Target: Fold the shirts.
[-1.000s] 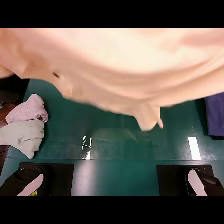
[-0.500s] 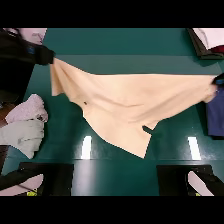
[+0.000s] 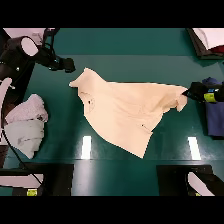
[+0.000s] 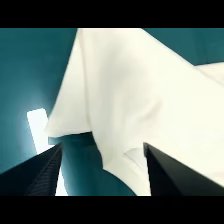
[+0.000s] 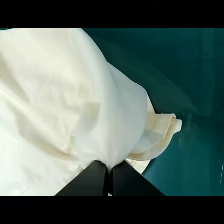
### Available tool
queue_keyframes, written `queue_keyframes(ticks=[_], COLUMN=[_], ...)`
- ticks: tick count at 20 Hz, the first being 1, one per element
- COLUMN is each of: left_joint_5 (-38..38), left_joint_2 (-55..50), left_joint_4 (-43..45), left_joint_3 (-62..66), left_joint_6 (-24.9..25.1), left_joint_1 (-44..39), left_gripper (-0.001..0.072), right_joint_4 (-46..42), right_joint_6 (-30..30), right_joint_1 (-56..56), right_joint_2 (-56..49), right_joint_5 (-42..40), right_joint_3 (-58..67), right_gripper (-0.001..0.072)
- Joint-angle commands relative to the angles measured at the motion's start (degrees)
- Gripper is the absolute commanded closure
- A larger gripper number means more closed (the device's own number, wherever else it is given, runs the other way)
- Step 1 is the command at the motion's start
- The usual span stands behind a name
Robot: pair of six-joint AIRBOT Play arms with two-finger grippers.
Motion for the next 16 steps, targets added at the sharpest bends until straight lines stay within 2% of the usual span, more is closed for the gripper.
queue_keyframes(ticks=[1,3,6,7,8,9,13,16], left_joint_5=[-9.5,-12.0,-8.2,-5.6,-2.9,-0.4,8.7,13.9], left_joint_2=[0.0,1.6,7.5,9.7,12.4,14.9,24.0,26.4], left_joint_4=[0.2,-5.2,-11.9,-14.4,-17.4,-19.9,-28.7,-30.1], left_joint_3=[1.9,-2.6,-18.6,-24.3,-30.4,-35.6,-50.9,-57.5], left_joint_6=[-1.3,-1.1,-1.0,-1.0,-1.0,-1.0,-2.7,-11.0], left_joint_1=[2.9,5.5,5.5,4.8,3.6,2.2,-7.7,-19.0], left_gripper=[0.0115,0.0115,0.0115,0.0114,0.0115,0.0115,0.0115,0.0116], right_joint_4=[-3.2,-5.3,-5.4,-5.5,-5.5,-5.5,-5.4,-5.4], right_joint_6=[0.0,0.0,0.0,0.0,0.0,0.0,0.0,0.0], right_joint_1=[0.1,-1.7,-7.4,-9.3,-11.3,-13.2,-18.8,-19.5], right_joint_2=[-0.1,-0.1,-0.1,-0.1,0.0,0.0,0.3,0.3], right_joint_5=[-2.9,-3.1,-3.0,-3.0,-3.0,-2.9,-1.6,-0.5], right_joint_3=[-1.4,-1.4,-1.4,-1.4,-1.4,-1.4,-1.4,-1.4], right_gripper=[0.0694,0.0694,0.0684,0.0537,0.0277,0.0144,0.0136,0.0136])
